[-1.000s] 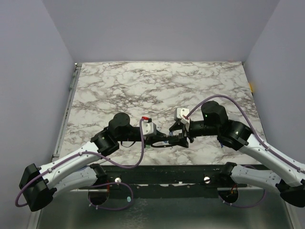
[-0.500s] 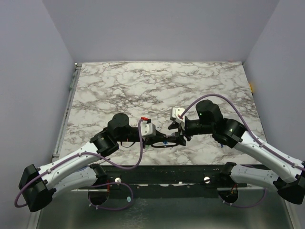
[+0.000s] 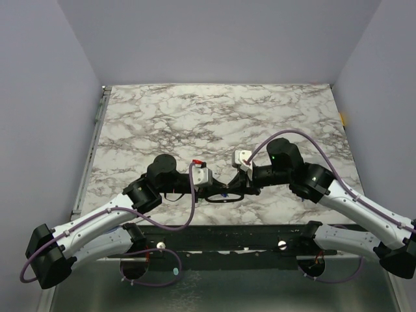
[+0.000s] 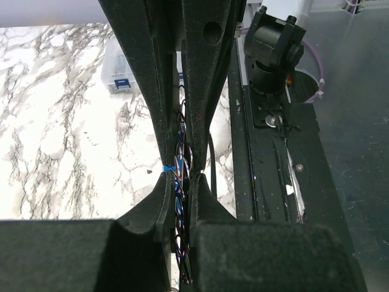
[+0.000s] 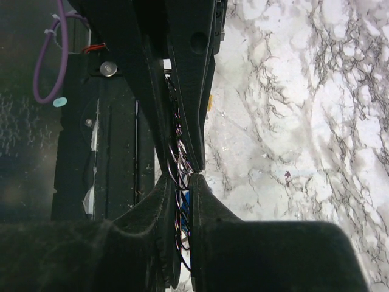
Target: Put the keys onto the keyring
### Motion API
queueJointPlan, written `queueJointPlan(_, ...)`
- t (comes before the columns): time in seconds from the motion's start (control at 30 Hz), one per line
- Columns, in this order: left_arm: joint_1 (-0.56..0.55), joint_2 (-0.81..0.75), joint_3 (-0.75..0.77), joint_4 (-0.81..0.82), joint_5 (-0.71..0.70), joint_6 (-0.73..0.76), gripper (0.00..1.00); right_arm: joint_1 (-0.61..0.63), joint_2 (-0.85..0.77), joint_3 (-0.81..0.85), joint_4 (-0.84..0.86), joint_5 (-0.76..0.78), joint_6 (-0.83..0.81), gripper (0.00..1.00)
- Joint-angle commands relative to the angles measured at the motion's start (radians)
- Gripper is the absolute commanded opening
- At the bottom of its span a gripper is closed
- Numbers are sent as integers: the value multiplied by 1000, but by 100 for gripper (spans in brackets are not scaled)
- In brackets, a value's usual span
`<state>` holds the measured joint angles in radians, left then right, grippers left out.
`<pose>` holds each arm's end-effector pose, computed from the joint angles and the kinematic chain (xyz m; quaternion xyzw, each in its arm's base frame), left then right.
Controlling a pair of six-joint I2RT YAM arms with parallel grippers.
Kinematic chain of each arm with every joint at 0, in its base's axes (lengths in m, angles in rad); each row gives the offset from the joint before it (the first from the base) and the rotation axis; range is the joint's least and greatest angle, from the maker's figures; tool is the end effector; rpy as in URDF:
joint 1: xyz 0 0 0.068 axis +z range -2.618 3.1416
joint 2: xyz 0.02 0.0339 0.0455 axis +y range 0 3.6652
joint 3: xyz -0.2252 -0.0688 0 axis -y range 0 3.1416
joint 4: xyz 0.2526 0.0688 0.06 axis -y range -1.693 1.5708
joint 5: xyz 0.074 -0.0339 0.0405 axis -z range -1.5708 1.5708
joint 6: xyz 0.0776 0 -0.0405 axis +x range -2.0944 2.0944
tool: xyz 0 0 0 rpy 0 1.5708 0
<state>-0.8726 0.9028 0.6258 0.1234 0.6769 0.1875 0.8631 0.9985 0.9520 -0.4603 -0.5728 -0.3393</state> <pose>0.1381 -0.2402 0.2584 0.5485 0.5087 -0.4436 0.4935 0.1467 0.2362 0.2834 -0.5858 0.6007 0.3611 0.4070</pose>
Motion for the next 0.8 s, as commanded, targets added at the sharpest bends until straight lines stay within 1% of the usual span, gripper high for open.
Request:
queueJointPlan(0.0,-8,-15,5,55,12,0,0,-1,-16,-18,54,-27,33,1)
queueJointPlan(0.03,-7,-20,6,53,-1,-1,0,-1,-20,-17,52,-24,35,1)
queueJointPlan(0.07,-8,-29,6,47,-20,-1,6,-1,-24,-17,48,-21,34,1)
queueJointPlan(0.13,-7,-60,7,19,-63,20,41,-1,-34,-17,40,-7,33,1)
queueJointPlan(0.17,-4,-81,4,6,-90,31,60,-1,-40,-18,30,-2,32,1)
queueJointPlan(0.2,-1,-108,-1,1,-116,40,68,-1,-46,-19,24,5,30,1)
queueJointPlan(0.3,14,-189,-17,-2,-179,62,79,-1,-67,-25,4,23,30,1)
queueJointPlan(0.4,30,-236,-20,2,-169,62,80,-1,-88,-32,-6,39,28,1)
queueJointPlan(0.47,45,-234,-17,25,-105,42,78,-1,-95,-33,-7,39,31,1)
queueJointPlan(0.53,59,-192,-10,68,-15,6,75,-1,-91,-24,-18,43,36,1)
queueJointPlan(0.6,61,-130,9,105,68,-42,69,-1,-83,-14,-33,47,35,1)
queueJointPlan(0.67,61,-65,33,126,136,-72,60,-1,-87,-13,-33,46,33,1)
queueJointPlan(0.73,60,-31,40,170,166,-103,52,-1,-95,-17,-25,40,32,1)
queueJointPlan(0.77,60,-24,39,185,167,-114,46,-1,-100,-20,-23,39,31,1)
